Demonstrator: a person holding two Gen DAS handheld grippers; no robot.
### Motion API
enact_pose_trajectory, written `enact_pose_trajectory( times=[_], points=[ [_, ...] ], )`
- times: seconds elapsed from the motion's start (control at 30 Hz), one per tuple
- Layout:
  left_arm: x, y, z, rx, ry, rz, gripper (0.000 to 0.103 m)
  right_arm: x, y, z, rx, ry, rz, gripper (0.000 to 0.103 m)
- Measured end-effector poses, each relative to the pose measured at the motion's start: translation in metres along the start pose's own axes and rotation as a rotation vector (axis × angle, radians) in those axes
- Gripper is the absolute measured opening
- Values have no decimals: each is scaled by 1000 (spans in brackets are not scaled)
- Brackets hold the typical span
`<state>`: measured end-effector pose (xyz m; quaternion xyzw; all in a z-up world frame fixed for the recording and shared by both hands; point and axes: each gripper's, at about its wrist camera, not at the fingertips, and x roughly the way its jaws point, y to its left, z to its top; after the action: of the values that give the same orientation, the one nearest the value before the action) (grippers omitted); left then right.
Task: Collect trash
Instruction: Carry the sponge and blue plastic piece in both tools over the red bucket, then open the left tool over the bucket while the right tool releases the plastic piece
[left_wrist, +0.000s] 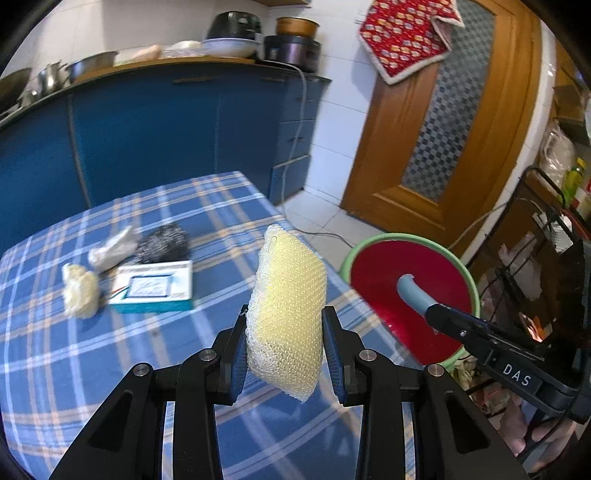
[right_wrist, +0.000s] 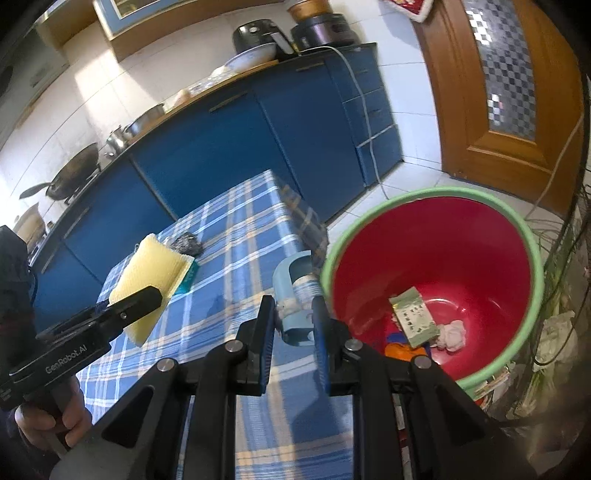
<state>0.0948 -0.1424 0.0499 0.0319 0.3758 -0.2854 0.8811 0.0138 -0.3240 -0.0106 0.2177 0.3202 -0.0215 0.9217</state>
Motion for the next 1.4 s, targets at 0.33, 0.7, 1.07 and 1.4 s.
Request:
enact_pose_trajectory(
  times=[0.33,0.7,1.07,1.4],
  points=[
    [27,-32,11,36,27,-50,37,-1,-33,3,60,-1,-52,23],
    [57,-56,13,67,74,-76,37,12,-65,0,121,26,-102,23],
    [76,-76,13,100,104,-93,37,10,-82,-1,150,18,-123,23],
    [87,-84,13,112,123,-100,38,1,-88,-1,181,-12,-123,30]
  ],
)
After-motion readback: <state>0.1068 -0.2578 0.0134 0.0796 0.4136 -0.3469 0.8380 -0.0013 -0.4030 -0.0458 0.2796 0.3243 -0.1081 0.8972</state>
